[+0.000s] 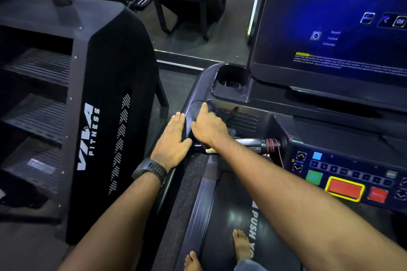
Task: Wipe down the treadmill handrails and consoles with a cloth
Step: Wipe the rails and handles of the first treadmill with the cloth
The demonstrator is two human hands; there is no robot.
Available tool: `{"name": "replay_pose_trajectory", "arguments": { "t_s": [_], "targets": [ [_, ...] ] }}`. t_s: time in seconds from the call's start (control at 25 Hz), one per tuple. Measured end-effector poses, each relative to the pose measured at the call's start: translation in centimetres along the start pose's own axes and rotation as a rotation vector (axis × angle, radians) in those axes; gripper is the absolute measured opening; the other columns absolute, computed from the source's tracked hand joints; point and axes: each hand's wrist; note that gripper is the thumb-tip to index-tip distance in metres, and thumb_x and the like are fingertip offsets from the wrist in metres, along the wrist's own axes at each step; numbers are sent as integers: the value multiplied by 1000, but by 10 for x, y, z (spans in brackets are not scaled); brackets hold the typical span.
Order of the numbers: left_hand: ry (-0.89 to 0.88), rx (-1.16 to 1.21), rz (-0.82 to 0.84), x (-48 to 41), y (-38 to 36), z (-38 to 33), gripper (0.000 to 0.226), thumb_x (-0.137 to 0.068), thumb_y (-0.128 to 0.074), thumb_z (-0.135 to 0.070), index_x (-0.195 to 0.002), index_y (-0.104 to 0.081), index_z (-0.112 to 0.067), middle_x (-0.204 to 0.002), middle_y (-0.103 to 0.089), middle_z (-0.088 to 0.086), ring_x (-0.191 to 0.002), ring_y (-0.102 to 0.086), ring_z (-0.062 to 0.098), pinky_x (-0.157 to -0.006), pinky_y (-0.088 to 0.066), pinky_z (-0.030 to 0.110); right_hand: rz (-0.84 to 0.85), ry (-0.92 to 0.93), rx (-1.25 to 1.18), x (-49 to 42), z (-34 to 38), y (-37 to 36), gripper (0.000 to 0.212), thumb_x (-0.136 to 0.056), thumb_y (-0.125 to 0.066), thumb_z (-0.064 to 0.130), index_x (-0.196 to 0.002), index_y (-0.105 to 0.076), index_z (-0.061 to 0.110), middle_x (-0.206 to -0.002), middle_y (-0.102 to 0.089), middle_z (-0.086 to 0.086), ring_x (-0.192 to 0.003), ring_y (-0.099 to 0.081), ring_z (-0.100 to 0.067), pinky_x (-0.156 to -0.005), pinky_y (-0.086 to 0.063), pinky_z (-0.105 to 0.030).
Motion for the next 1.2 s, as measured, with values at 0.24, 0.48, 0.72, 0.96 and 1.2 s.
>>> {"name": "replay_pose_trajectory", "arguments": {
  "t_s": [0.24,0.48,0.72,0.96,1.2],
  "targets": [
    [-14,13,7,-1,2,3,86,-84,-56,-7,-158,-12,-13,-166,-6,3,-152,-1,11,-119,-1,20,63,-91,-60,-2,5,8,43,-93,-46,20,-133,-42,3,-134,-58,-19,-122,-56,-39,-90,-42,-41],
    [-2,15,-2,1,0,2,88,-84,-58,-10,-158,-11,-15,-166,-6,1,-151,0,9,-118,-3,20,80,-50,7,12,6,6,43,-95,-47,21,-133,-44,3,-131,-61,-16,-119,-58,-36,-81,-37,-37],
    [-8,5,3,4,-2,3,87,-86,-61,-13,-158,-13,-15,-166,-7,0,-151,-1,9,-123,-5,25,-23,83,344,25,12,0,59,-97,-46,19,-149,-29,-3,-138,-56,-16,-123,-57,-34,-96,-43,-42],
    [-3,46,-7,18,1,5,81,-91,-60,-12,-158,-14,-14,-166,-5,-1,-151,-1,8,-122,-5,25,-102,143,875,56,20,-15,65,-102,-43,28,-154,-19,-1,-151,-36,-30,-132,-46,-43,-98,-43,-50],
    [-20,39,3,20,2,4,83,-85,-56,-6,-157,-16,-14,-166,-7,-1,-151,0,8,-123,-9,28,-224,94,886,69,-4,-47,70,-105,-25,43,-158,-7,1,-156,-20,-37,-135,-40,-43,-100,-36,-52]
  ]
}}
Point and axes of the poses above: each hand's wrist, its own x-axis away from the middle knuckle, its own y-axis out of the back of the hand, z = x × y
